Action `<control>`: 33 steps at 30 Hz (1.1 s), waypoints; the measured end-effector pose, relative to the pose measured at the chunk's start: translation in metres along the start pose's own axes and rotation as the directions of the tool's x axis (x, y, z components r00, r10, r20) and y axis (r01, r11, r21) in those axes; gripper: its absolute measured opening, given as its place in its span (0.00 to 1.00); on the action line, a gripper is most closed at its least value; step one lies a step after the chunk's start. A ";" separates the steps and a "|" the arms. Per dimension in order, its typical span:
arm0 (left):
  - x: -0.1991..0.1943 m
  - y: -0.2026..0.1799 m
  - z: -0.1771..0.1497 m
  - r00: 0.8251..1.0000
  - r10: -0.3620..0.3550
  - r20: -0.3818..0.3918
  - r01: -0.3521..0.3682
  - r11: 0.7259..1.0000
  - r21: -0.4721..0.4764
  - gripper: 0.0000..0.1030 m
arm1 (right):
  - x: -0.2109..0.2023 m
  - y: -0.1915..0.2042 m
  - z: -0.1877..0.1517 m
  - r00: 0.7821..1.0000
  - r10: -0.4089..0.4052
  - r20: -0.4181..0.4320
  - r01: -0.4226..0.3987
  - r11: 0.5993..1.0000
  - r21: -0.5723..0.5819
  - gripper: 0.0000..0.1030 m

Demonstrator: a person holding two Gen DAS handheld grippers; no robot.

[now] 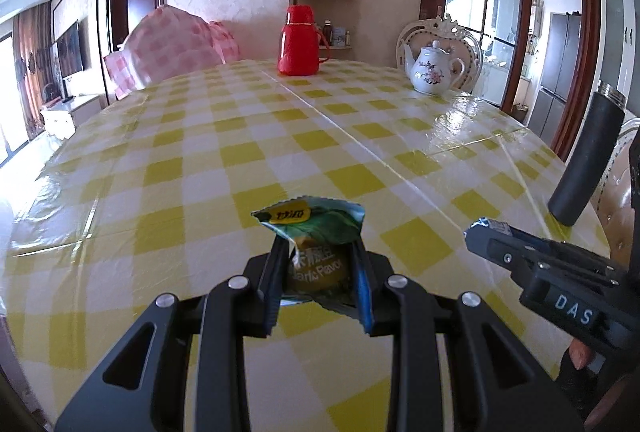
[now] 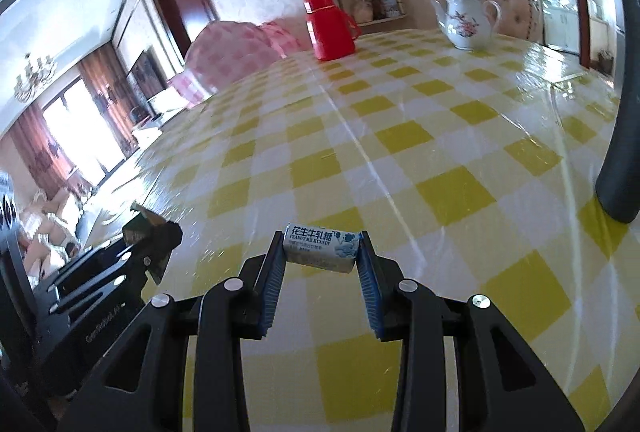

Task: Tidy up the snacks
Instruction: 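Carry both held snacks off the table toward the bin, then open both tools to drop the snacks into the bin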

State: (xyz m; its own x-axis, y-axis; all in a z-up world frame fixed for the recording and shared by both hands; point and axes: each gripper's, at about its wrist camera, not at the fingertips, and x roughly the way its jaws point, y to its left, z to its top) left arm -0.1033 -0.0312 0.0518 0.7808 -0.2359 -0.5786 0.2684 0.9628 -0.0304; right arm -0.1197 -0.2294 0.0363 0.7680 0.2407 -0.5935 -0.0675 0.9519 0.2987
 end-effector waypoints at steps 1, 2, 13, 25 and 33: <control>-0.006 0.001 -0.002 1.000 0.010 0.002 -0.010 1.000 0.006 0.29 | -0.003 0.005 -0.003 1.000 0.008 -0.001 -0.008 1.000 -0.014 0.34; -0.012 0.004 -0.005 1.000 0.020 0.005 -0.020 1.000 0.008 0.29 | -0.005 0.010 -0.005 1.000 0.016 -0.002 -0.016 0.999 -0.029 0.34; -0.086 0.047 -0.033 0.991 0.124 0.041 -0.124 0.992 0.009 0.29 | -0.037 0.093 -0.028 0.991 0.134 -0.004 -0.132 0.970 -0.205 0.34; -0.158 0.121 -0.068 0.956 0.289 0.049 -0.290 0.957 -0.002 0.30 | -0.057 0.204 -0.070 0.967 0.243 -0.080 -0.253 0.855 -0.453 0.34; -0.193 0.194 -0.098 0.950 0.306 -0.060 -0.309 0.950 -0.053 0.30 | -0.056 0.269 -0.100 0.927 0.310 -0.209 -0.374 0.758 -0.535 0.34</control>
State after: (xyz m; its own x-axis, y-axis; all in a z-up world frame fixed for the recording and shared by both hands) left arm -0.2575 0.2145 0.0778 0.7900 0.0779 -0.6081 -0.0159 0.9942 0.1068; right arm -0.2443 0.0318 0.0747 0.5581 0.5578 -0.6144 -0.6790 0.7326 0.0482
